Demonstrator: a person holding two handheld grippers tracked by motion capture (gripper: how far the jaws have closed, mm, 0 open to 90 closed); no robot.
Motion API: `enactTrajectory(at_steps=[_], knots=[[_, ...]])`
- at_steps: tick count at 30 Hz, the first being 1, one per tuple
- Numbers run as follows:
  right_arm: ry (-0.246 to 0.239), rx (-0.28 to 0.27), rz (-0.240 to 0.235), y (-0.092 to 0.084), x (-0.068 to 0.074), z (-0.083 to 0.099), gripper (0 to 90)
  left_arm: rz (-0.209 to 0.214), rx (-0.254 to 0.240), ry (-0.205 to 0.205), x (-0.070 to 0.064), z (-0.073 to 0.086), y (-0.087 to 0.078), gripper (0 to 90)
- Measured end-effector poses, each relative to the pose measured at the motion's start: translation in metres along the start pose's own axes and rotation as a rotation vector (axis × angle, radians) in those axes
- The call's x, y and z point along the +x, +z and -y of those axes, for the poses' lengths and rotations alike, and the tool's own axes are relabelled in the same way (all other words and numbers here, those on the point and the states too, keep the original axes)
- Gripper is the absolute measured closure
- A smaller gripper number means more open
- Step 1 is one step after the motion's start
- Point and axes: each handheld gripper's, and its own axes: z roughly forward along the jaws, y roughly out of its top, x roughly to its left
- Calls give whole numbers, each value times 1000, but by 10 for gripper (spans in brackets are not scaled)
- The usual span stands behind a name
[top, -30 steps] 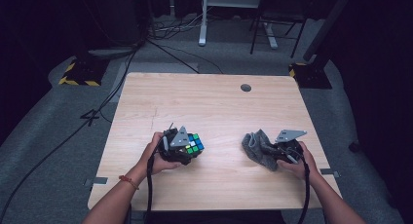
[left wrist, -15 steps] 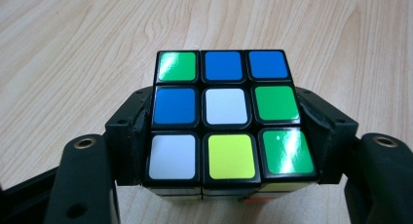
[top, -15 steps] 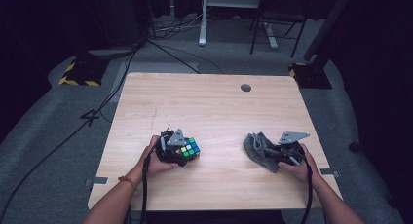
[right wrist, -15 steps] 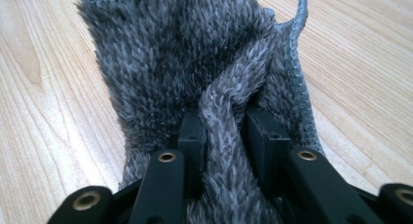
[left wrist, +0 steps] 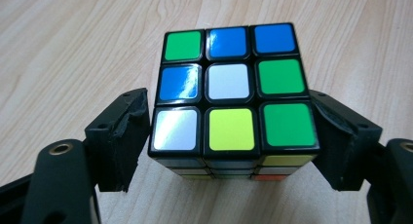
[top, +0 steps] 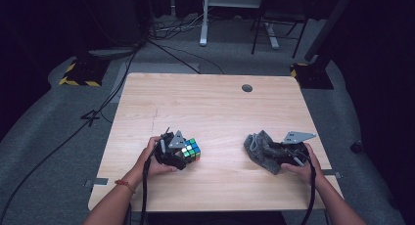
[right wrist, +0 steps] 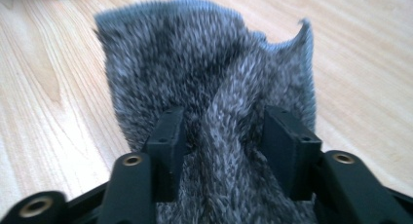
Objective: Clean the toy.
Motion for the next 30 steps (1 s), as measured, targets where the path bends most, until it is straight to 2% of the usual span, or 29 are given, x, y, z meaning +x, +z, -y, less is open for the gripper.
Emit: enactTrajectory(at_steps=[4, 9, 11, 15, 21, 25, 30], knots=[[-18, -1, -9, -8, 2, -5, 429, -16, 24, -8, -4, 1, -8, 199], [-52, 11, 21, -15, 5, -10, 355, -50, 26, 0, -7, 8, -20, 166], [-57, 21, 31, -18, 6, -11, 345, -78, 23, 6, -7, 10, -25, 162], [-71, 28, 48, -26, 8, -13, 330, -107, 21, 4, -8, 12, -36, 163], [-73, 64, 89, -35, 12, 0, 307, -119, 38, -7, -12, 21, -46, 161], [-54, 56, 115, -41, 13, 9, 297, -135, 55, -6, -16, 27, -50, 161], [-43, 67, 138, -52, 14, 21, 292, -127, 92, -21, -20, 39, -48, 161]])
